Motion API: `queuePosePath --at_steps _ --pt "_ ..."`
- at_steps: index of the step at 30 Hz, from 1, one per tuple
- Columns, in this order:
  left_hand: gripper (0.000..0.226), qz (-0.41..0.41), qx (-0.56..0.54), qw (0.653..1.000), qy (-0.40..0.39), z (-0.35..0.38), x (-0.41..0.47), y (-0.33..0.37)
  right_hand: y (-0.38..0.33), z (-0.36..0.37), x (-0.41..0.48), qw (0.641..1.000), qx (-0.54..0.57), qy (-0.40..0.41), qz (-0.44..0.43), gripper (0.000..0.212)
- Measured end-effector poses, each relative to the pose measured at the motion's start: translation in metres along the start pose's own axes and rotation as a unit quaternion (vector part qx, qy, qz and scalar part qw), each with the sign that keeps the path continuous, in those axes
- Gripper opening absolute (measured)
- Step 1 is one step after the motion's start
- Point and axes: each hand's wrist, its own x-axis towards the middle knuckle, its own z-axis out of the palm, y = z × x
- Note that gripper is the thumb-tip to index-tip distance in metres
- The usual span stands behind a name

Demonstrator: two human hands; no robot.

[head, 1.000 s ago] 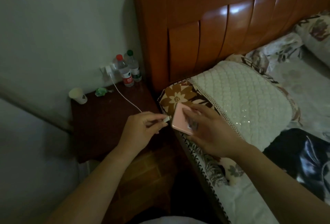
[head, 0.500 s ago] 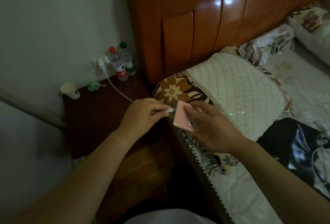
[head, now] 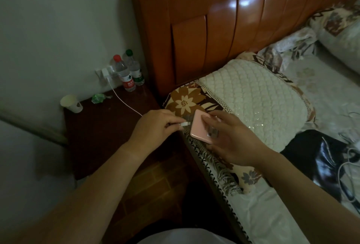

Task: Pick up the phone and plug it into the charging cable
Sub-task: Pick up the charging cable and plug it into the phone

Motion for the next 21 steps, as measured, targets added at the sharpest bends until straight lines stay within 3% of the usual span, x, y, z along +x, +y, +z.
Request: queuePosePath --at_steps 21 --pt "0.022 0.027 0.024 0.998 -0.053 0.012 0.048 0.0 0.034 -0.008 0.011 0.999 -0.009 -0.029 0.012 0.073"
